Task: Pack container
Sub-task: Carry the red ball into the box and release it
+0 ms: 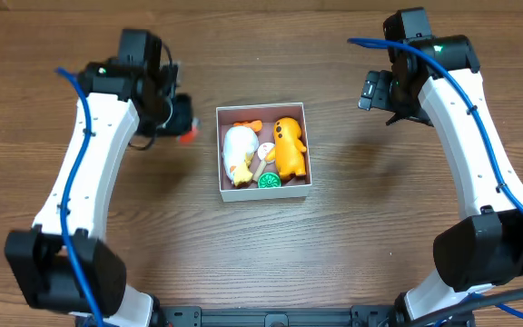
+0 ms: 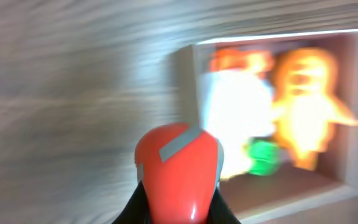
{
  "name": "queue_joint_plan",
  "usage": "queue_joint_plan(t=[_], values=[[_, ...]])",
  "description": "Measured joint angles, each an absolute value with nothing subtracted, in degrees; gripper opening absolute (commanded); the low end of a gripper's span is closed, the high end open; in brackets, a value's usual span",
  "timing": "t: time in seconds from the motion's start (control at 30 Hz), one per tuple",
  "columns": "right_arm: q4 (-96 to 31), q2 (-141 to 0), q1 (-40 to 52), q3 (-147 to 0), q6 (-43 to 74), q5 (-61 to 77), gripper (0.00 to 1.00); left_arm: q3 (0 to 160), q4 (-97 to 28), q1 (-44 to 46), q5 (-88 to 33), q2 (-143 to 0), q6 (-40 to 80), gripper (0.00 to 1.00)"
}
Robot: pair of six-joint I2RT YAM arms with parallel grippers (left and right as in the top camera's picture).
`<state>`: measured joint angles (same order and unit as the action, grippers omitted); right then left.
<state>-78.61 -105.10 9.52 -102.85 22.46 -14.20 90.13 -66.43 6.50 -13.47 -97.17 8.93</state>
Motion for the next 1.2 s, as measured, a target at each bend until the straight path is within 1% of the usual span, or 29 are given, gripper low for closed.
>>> queue_joint_plan(t=[0.03, 0.1, 0.23, 0.4, 0.53, 0.83, 1.2], values=[[-78.6, -105.1, 9.5, -102.8, 22.5, -14.2, 1.0, 91.3, -66.4, 7.5, -16.4, -96.4, 8.3, 0.04], [-78.6, -105.1, 9.5, -102.8, 22.4, -14.2, 1.0, 92.5, -66.2, 10.6, -18.3, -94.3, 7.3, 0.04], [-78.6, -105.1, 9.5, -102.8, 22.5, -14.2, 1.0, 92.8, -65.9, 17.6, -18.8, -93.0, 5.3, 0.05], [-78.6, -105.1, 9.5, -102.8, 22.5, -14.2, 1.0, 92.6, -63.7, 27.8, -15.2, -93.1, 4.2, 0.1], [-78.6, -105.1, 9.5, -102.8, 22.5, -14.2, 1.0, 91.9, -62.0, 32.8, -11.1, -94.5, 4.5, 0.12], [-78.6, -105.1, 9.5, -102.8, 22.4, -14.2, 1.0, 90.4, -61.5, 34.3, -7.9, -101.8, 5.6, 0.09], [-78.6, -105.1, 9.5, -102.8, 22.5, -14.2, 1.0, 90.3, -63.4, 34.3, -7.2, -108.3, 5.8, 0.09]])
